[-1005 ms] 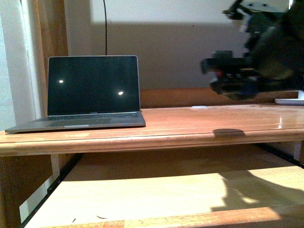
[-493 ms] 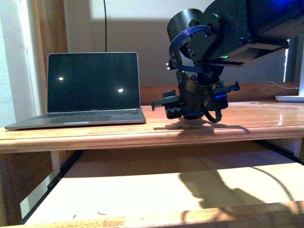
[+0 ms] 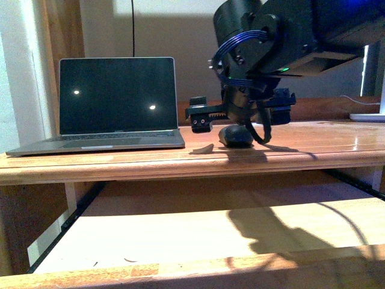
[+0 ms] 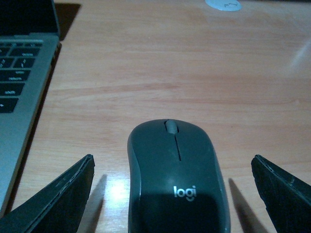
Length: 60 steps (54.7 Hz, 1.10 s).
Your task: Place mouse
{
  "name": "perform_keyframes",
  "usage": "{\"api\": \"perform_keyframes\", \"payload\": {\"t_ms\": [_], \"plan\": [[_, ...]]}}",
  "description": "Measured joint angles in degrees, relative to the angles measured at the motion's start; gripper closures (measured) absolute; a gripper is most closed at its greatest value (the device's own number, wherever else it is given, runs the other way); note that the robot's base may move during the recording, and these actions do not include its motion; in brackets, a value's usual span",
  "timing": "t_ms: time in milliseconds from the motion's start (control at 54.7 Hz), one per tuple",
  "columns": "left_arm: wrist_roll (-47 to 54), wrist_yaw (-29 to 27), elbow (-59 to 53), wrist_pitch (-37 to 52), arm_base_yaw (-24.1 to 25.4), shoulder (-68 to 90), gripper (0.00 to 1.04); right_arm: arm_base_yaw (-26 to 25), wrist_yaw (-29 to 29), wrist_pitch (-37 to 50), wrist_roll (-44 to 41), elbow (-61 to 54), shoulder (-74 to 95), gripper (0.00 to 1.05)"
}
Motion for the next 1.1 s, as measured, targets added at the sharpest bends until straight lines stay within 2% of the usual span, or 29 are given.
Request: {"api": "perform_keyframes", "payload": {"t_ms": [256, 402, 548, 713, 896, 1097], "plan": [[0.0, 0.0, 0.0, 0.0, 0.0, 0.0, 0.08, -6.1, -10.3, 11.5, 5.2, -19.6, -18.2, 0.07], [0.0, 0.0, 0.0, 0.0, 0.0, 0.0, 0.08, -11.4, -19.5, 18.3, 6.8, -39.3, -36.9, 0.07], [0.0, 0.0, 0.0, 0.0, 0.0, 0.0, 0.08, -15.6, -30.0, 20.5, 6.0, -61.4, -54.5, 0.07], [0.0, 0.0, 0.0, 0.0, 0.0, 0.0, 0.08, -19.4, -36.3, 19.3, 2.4, -80.4, -67.4, 0.07], [0.0, 0.0, 0.0, 0.0, 0.0, 0.0, 0.08, -19.8, -36.8, 19.4, -1.4, -91.0, -72.0, 0.07], [0.0, 0.0, 0.0, 0.0, 0.0, 0.0, 0.08, -15.3, -32.2, 24.9, -2.4, -93.9, -67.6, 0.07]]}}
